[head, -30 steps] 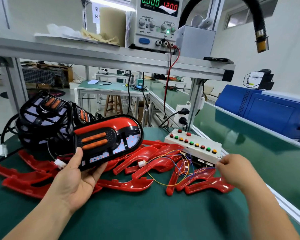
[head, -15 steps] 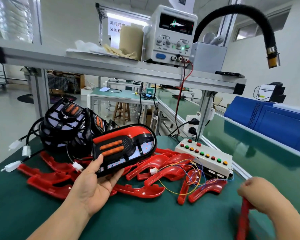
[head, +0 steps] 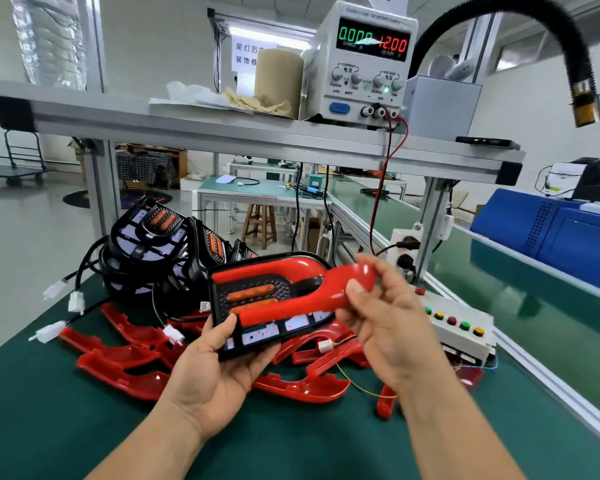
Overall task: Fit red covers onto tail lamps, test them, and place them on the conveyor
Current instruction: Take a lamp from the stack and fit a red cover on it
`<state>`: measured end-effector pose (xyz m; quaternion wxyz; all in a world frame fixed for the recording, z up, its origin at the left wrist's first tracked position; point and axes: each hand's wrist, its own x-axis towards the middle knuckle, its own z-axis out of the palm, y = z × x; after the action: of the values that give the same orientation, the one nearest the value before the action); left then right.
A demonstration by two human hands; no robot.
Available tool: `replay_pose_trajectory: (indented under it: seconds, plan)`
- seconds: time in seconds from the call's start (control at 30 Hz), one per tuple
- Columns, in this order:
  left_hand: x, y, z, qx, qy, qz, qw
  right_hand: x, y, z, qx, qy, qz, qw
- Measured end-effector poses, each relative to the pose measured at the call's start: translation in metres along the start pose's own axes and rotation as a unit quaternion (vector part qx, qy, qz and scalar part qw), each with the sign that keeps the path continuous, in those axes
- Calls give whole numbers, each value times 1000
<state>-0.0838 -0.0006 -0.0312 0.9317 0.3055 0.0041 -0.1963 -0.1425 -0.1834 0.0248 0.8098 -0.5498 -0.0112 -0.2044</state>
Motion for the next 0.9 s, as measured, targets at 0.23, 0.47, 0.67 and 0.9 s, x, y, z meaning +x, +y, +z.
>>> replay_pose_trajectory:
  seconds: [0.23, 0.47, 0.67, 0.9]
  plan:
    - [5, -5, -1, 66, -12, 16, 998, 2, 35, -13, -23, 5, 41, 999]
    - [5, -6, -6, 115, -67, 48, 990, -1, 35, -25, -292, -4, -19, 956]
    - [5, -7, -8, 141, -100, 79, 982, -1, 48, -26, -389, 54, -66, 917]
    - [5, 2, -12, 163, -123, 71, 976, -1, 48, -22, -40, 15, 134, 990]
